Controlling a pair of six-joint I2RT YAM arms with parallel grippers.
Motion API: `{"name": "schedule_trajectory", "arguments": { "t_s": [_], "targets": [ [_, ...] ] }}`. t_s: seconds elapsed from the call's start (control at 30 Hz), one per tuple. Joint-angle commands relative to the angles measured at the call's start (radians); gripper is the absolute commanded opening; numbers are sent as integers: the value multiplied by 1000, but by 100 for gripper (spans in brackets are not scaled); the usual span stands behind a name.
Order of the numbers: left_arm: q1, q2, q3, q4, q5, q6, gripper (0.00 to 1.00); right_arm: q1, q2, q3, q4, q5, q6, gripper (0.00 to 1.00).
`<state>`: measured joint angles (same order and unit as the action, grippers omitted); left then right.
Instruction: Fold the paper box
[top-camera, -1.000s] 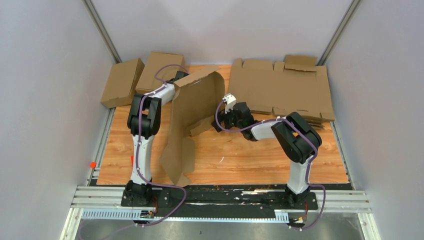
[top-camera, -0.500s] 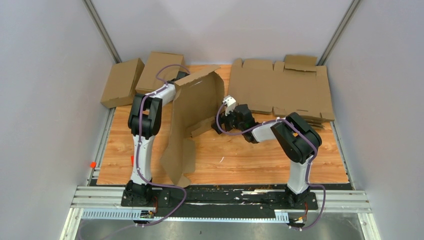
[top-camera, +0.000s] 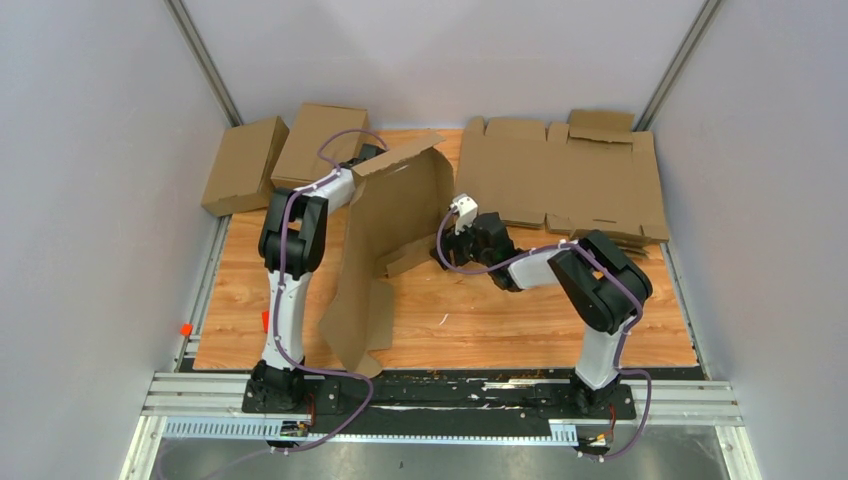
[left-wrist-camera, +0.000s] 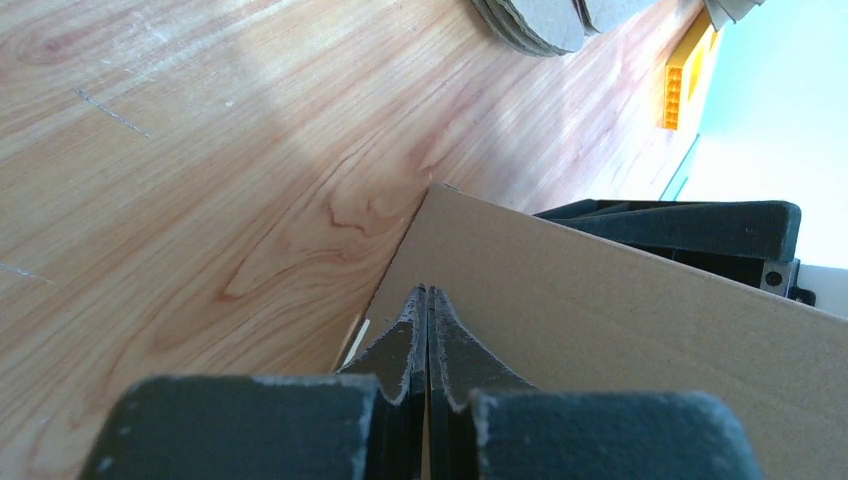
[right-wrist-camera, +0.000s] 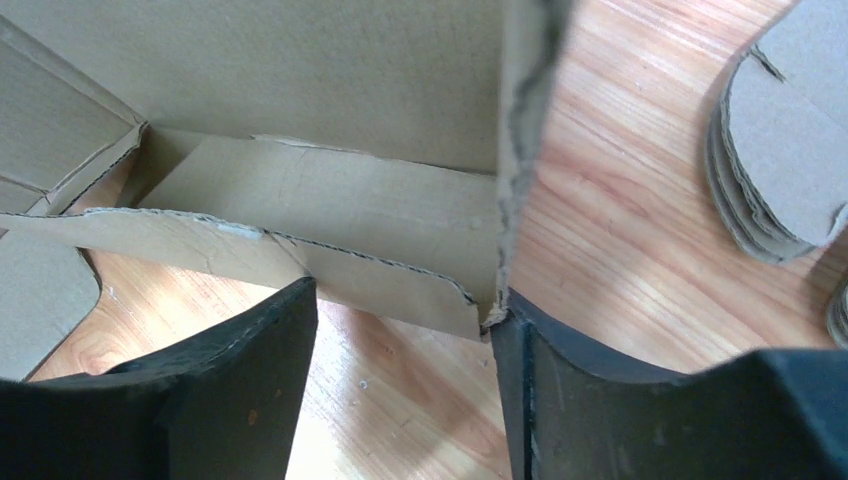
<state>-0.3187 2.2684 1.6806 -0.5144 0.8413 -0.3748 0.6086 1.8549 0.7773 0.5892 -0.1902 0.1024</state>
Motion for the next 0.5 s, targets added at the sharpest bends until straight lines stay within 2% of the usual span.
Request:
{"name": "schedule_trajectory", "arguments": {
  "t_s": [0.0, 0.07, 0.13, 0.47],
  "targets": [
    [-28, -44, 5, -44, 59, 21, 0, 2, -46, 8, 97, 21, -9, 60],
    [-31, -43, 7, -49, 61, 25, 0, 2, -43, 12, 88, 32, -8, 61],
    [-33, -43, 11, -53, 60, 31, 0, 3, -46, 20, 69, 63, 4, 69],
    [-33, -42, 16, -62, 55, 38, 0, -1, -74, 3, 77, 113, 29, 71]
  ]
}}
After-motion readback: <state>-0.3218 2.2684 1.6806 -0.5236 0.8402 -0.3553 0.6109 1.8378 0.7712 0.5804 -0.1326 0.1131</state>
